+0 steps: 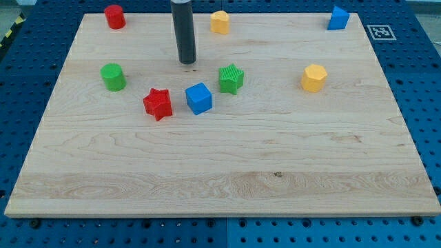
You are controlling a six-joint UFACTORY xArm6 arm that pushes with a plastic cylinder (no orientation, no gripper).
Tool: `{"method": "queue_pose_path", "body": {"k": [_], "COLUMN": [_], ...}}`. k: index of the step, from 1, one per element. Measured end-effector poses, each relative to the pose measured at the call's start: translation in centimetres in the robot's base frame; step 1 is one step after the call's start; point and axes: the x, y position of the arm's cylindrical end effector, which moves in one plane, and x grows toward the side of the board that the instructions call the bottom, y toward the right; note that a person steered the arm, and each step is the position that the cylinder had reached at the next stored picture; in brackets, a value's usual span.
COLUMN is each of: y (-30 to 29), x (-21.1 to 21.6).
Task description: Push the blue cube to the center right
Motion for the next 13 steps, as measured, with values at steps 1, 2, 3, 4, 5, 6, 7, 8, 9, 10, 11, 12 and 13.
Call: {"method": "queue_pose_path", "body": {"k": [1, 2, 3, 4, 5, 6, 7, 8, 9, 10, 11, 12, 13], "y": [0.0, -0.3, -0.3, -0.1, 1.3, 2.2, 2.3, 1.4, 1.5, 2.2, 3.5, 5.4, 7.0], "x": [0.0, 0.0, 0.0, 2.2, 5.3, 7.8, 8.6, 9.3, 11.7, 13.9, 15.9, 17.4, 18.8]}}
